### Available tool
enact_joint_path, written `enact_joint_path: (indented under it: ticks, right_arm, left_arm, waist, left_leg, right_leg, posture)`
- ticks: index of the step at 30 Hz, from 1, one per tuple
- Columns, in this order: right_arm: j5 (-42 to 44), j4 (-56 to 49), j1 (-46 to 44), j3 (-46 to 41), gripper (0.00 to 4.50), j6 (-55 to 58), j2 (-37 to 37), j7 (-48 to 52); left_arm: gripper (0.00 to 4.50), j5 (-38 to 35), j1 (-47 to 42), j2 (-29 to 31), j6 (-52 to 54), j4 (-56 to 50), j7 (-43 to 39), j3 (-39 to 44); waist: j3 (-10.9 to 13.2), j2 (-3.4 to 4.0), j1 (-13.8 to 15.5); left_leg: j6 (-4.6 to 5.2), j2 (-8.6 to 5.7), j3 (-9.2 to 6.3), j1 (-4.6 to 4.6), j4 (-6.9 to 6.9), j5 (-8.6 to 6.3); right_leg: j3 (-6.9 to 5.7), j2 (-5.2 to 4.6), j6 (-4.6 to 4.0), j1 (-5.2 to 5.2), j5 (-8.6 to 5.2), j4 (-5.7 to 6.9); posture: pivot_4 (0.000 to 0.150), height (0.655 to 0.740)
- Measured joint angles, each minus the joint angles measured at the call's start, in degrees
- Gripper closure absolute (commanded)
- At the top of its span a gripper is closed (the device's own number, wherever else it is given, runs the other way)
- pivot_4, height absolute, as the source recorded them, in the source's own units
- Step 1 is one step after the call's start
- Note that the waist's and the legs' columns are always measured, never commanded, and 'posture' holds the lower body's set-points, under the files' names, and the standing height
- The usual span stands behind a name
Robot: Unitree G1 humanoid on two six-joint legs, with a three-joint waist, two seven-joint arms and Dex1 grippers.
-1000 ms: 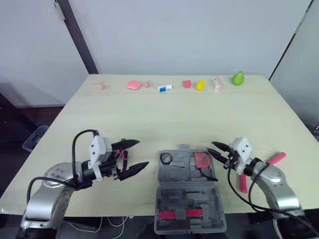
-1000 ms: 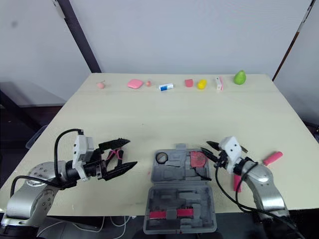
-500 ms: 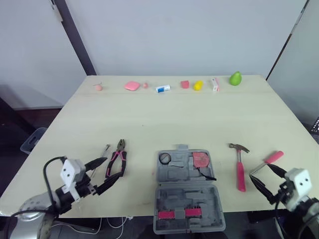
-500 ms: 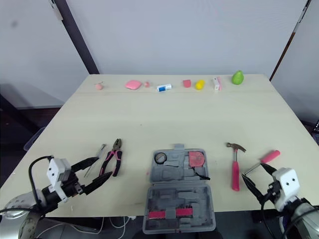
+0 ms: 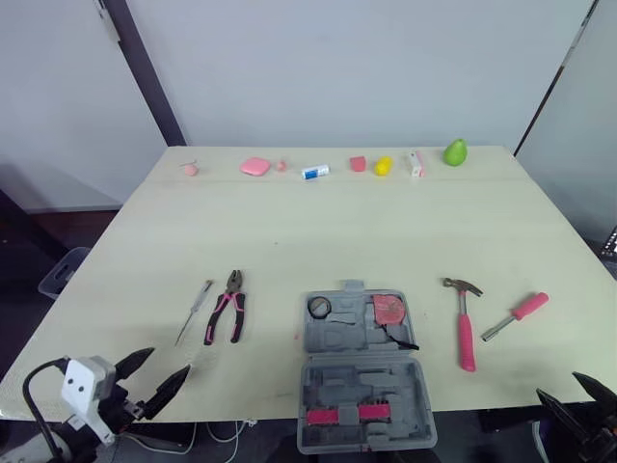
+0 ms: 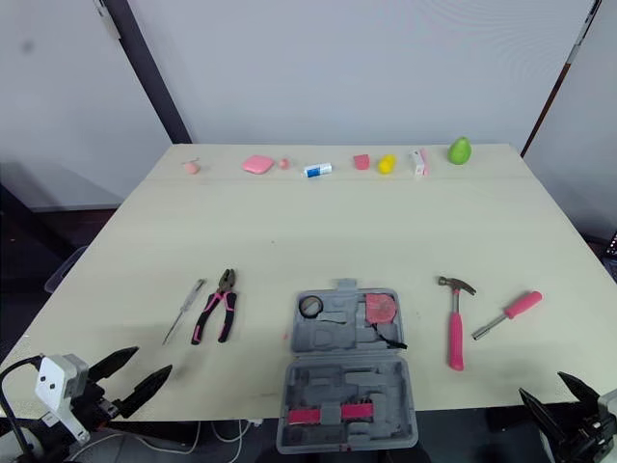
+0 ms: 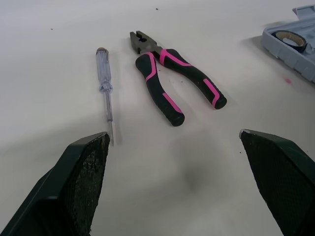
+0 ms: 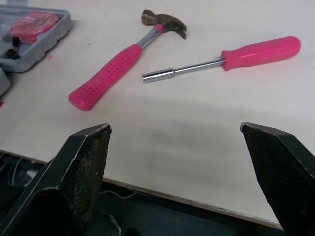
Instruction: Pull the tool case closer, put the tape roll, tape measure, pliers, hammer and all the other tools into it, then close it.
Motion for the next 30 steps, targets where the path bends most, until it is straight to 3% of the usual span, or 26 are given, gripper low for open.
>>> enact_joint_path:
  ticks: [6, 14, 21, 23, 30]
  right_arm:
    - [1.5, -1.6, -0.2, 0.2, 0.07, 2.3, -1.5, 2.0]
    - [4.6, -11.7, -3.9, 4.0, 0.07, 7.4, -5.6, 6.3]
    - [5.1, -17.0, -9.6, 8.2, 0.07, 10.4, -9.2, 8.5]
    - [5.1, -19.1, -13.2, 11.2, 0.07, 12.2, -10.3, 8.8]
    - [4.8, -22.9, -20.5, 16.6, 0.07, 15.0, -11.2, 8.6]
  left_arm:
    - [0.00, -0.6, -1.6, -1.6, 1.9, -3.4, 2.6, -0.8]
    - [0.00, -1.8, -7.3, -4.8, 11.6, -10.6, 13.4, -3.3]
    - [0.00, 3.8, -11.9, -6.6, 16.7, -12.3, 23.7, -8.3]
    - [0.00, 8.9, -14.8, -8.7, 20.0, -12.9, 30.2, -12.6]
    - [0.00, 14.7, -20.8, -13.0, 29.5, -15.0, 41.3, -18.5]
  waist:
    - [0.0, 0.02, 0.0]
    - [0.0, -0.02, 0.0]
    - [0.1, -0.13, 0.1]
    - [0.1, -0.20, 0.2]
    - [0.1, -0.22, 0.1]
  left_leg:
    - [0.00, 0.01, 0.02, -0.04, -0.01, 0.00]
    - [0.01, -0.02, 0.00, -0.02, 0.00, 0.01]
    - [0.01, -0.18, -0.05, -0.04, 0.00, 0.01]
    - [0.01, -0.23, -0.19, -0.09, 0.00, 0.01]
    - [0.01, -0.30, -0.37, -0.09, 0.02, 0.01]
  right_leg:
    - [0.01, -0.02, -0.17, 0.00, 0.10, -0.02]
    - [-0.02, 0.32, -0.15, 0.02, 0.11, 0.01]
    - [-0.03, 0.33, 0.04, 0.04, 0.23, 0.00]
    - [-0.14, 0.33, 0.07, 0.04, 0.25, 0.00]
    - [-0.23, 0.39, 0.07, 0.11, 0.26, 0.05]
  posture:
    - [0.150, 0.7400]
    - [0.150, 0.7400]
    - [0.150, 0.7400]
    - [0.150, 0.7400]
    - [0.150, 0.7400]
